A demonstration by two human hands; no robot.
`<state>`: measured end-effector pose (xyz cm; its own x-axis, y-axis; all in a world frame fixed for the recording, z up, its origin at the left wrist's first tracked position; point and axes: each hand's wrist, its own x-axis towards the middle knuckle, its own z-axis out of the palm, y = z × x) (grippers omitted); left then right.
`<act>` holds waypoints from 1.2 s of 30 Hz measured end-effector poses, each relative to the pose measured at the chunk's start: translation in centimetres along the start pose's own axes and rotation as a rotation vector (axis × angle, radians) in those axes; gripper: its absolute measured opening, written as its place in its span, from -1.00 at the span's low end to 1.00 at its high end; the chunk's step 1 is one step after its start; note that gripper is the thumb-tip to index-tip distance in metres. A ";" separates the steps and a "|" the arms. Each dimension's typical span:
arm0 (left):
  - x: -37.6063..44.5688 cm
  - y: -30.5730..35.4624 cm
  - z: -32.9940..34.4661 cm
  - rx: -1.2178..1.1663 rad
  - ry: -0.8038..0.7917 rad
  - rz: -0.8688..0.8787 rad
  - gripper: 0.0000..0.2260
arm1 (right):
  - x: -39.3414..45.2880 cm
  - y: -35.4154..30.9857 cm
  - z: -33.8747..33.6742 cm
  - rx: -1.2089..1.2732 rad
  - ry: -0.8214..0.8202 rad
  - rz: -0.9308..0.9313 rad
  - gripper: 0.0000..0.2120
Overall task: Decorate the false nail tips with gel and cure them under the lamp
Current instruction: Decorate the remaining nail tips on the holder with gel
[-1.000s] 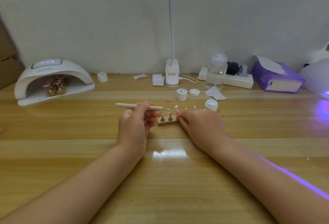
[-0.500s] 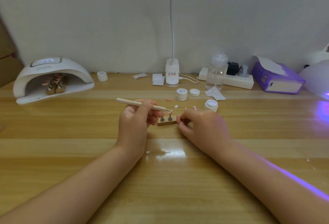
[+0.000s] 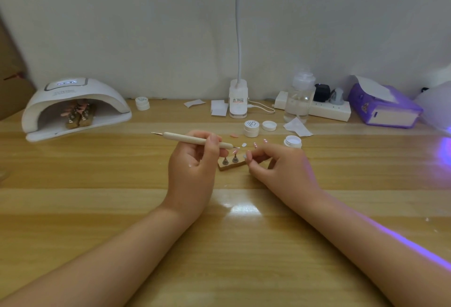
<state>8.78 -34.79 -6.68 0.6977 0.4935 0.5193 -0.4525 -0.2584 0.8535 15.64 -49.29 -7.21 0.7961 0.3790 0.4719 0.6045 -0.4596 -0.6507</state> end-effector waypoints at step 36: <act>-0.6 0.3 0.3 0.228 -0.125 0.208 -0.89 | -0.1 0.0 0.2 -0.007 0.066 -0.136 -0.92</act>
<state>8.44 -35.44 -6.68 0.6724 0.3087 0.6727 -0.4663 -0.5291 0.7089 15.53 -49.21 -7.39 0.7066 0.3850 0.5938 0.7072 -0.4132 -0.5736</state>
